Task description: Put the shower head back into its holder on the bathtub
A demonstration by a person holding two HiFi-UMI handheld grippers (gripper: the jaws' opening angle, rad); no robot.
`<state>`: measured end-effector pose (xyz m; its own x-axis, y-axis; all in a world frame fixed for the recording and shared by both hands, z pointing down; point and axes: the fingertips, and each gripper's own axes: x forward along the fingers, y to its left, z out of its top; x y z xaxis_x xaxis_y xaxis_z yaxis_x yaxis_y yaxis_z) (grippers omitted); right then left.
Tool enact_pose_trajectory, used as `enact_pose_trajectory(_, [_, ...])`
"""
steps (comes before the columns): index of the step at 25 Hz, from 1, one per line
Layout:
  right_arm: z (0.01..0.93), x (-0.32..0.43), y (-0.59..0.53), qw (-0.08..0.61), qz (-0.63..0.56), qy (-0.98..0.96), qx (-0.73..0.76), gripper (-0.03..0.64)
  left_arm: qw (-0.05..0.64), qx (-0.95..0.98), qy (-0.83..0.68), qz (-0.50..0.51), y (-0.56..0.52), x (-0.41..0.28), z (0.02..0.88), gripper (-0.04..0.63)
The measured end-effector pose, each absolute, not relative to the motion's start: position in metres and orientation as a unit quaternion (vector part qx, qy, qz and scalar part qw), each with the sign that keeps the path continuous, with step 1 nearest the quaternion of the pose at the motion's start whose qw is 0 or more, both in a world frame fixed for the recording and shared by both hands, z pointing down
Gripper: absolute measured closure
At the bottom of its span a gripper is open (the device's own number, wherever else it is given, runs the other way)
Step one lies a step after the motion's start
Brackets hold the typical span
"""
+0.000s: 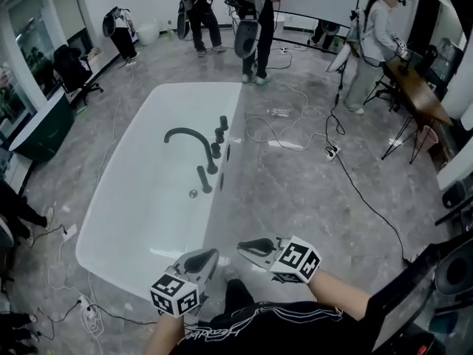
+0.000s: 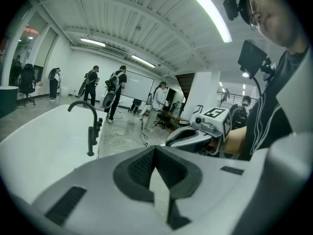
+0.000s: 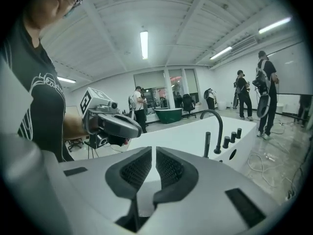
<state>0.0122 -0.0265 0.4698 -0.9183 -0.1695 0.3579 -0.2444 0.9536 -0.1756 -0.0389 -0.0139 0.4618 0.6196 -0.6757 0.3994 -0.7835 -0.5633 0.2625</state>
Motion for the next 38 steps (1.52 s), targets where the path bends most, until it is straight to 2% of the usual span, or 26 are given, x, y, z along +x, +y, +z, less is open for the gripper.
enact_pose_trajectory(8, [0.455, 0.103, 0.101, 0.148, 0.138, -0.97, 0.135, 0.594, 0.187, 0.886, -0.402, 0.14, 0.101, 0.045, 0.423, 0.592])
enact_pose_trajectory(15, [0.424, 0.146, 0.14, 0.126, 0.128, -0.972, 0.153, 0.595, 0.154, 0.894, -0.394, 0.148, 0.136, 0.093, 0.392, 0.592])
enact_pose_trajectory(32, [0.404, 0.162, 0.175, 0.113, 0.1, -0.974, 0.169, 0.604, 0.143, 0.896, -0.399, 0.132, 0.179, 0.103, 0.38, 0.592])
enact_pose_trajectory(38, [0.409, 0.172, 0.185, 0.11, 0.115, -0.972, 0.17, 0.604, 0.166, 0.895, -0.392, 0.134, 0.19, 0.111, 0.391, 0.592])
